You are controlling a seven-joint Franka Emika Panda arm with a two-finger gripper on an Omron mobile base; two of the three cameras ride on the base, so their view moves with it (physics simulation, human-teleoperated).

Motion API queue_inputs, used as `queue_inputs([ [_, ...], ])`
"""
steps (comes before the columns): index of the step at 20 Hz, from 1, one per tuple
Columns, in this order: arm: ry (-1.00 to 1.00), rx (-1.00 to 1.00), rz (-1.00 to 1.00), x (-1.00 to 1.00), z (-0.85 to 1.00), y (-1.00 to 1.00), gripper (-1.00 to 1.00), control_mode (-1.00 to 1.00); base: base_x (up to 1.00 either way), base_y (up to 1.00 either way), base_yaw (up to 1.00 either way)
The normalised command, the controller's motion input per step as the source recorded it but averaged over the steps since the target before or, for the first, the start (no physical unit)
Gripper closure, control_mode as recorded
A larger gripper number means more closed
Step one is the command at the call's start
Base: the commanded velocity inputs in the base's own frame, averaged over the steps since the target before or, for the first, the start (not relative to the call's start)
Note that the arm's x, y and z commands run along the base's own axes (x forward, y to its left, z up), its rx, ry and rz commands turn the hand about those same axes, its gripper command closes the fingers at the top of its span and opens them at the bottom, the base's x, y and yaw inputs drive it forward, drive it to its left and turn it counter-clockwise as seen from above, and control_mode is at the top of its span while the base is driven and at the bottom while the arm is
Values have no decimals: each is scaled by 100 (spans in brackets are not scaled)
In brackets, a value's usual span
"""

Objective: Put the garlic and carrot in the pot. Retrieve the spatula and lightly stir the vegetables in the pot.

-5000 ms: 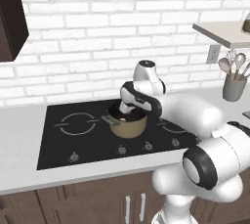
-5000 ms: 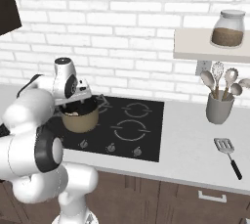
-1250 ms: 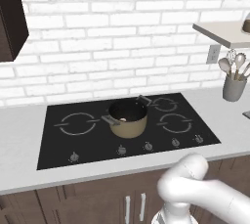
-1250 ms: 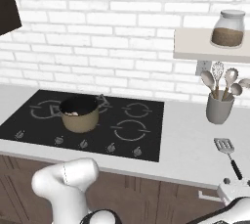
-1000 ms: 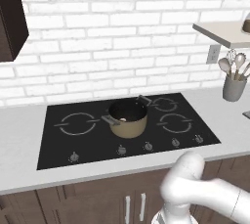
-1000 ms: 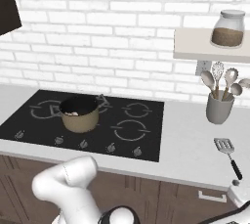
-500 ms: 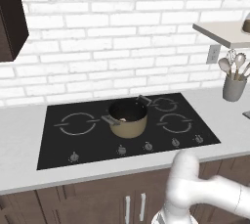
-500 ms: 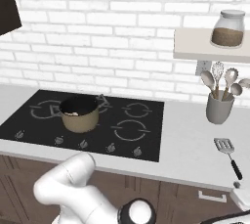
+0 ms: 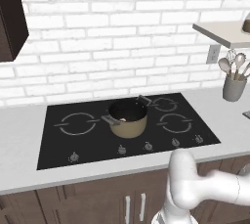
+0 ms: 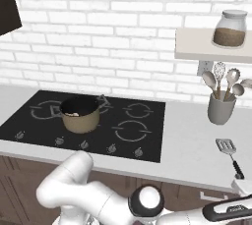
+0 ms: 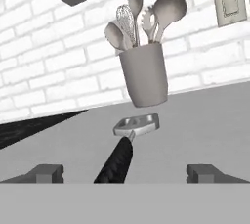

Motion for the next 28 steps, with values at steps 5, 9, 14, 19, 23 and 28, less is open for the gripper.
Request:
queue_inputs([
  [5,19,-25,-7,-22,-8,32,-100,-100,0,0,0],
  [9,2,-70,-1,-17,-30,100,-100,-100,0,0,0],
  [14,0,-51,1,-1,56,100,-100,-100,0,0,0],
  [19,1,-40,3,8,50,100,-100,-100,0,0,0],
  [23,0,-24,0,28,-6,100,-100,-100,0,0,0],
  [28,9,-10,-6,58,26,88,-100,-100,0,0,0],
])
